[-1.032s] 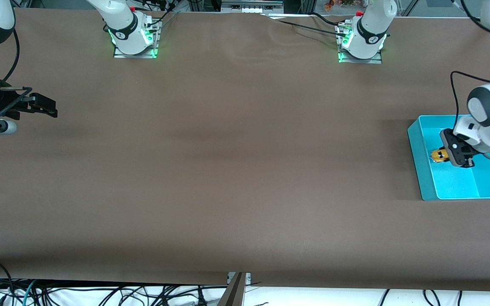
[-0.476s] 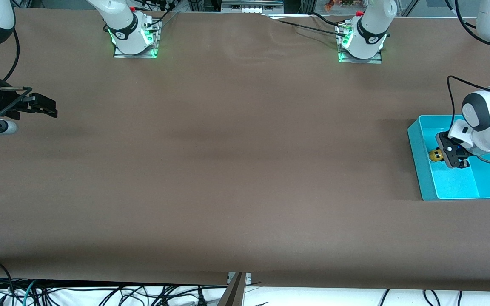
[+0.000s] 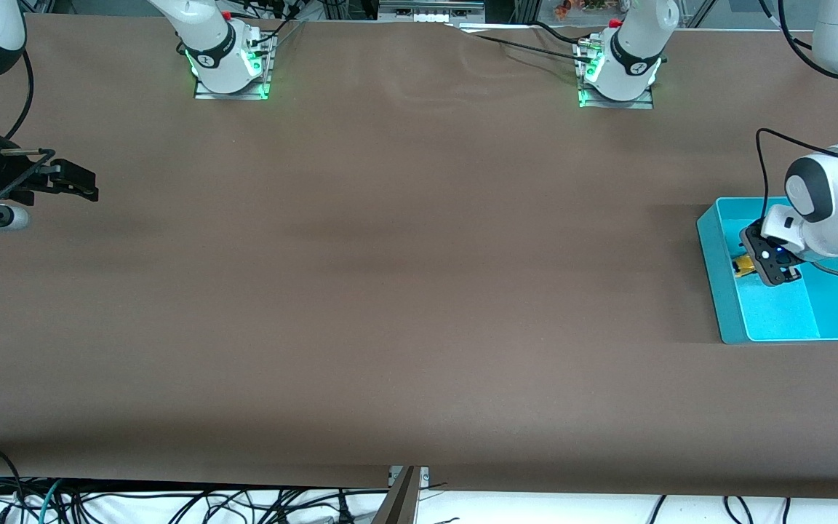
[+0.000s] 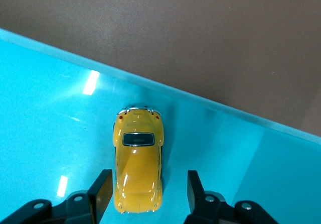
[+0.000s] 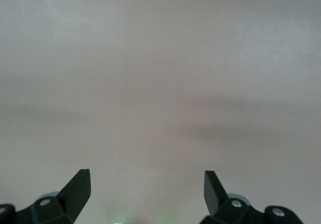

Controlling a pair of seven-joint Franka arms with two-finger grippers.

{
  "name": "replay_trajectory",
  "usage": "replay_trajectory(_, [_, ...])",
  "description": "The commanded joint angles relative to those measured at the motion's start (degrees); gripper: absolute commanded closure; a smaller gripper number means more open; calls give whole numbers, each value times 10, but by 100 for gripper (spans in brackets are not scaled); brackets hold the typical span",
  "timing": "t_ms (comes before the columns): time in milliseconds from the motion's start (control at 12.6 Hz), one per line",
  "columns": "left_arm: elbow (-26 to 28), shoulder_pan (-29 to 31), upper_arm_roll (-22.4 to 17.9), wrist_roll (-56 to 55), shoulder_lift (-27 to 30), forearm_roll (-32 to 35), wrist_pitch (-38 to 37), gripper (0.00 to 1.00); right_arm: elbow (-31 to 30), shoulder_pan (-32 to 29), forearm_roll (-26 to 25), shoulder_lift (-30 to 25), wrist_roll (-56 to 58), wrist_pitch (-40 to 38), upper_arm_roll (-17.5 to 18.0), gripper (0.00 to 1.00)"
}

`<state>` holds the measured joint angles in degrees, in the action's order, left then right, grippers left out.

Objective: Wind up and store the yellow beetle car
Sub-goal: 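Lower the car into the cyan bin and open the left gripper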

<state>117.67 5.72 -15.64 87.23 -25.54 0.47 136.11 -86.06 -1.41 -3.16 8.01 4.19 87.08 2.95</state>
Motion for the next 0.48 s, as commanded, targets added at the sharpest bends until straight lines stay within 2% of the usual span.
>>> replay_trajectory(0, [1,-6,-3,-44,4,16,-1,0,13,-2,-1,4,-8,-3,4,0])
replay_trajectory(238, [10,-11,-2,-96,38,17,-1,0,13,-2,-1,4,-8,-3,4,0])
replay_trajectory(397, [33,-22,-2,-111,106,17,-14,0,13,-2,-1,4,-8,-3,4,0])
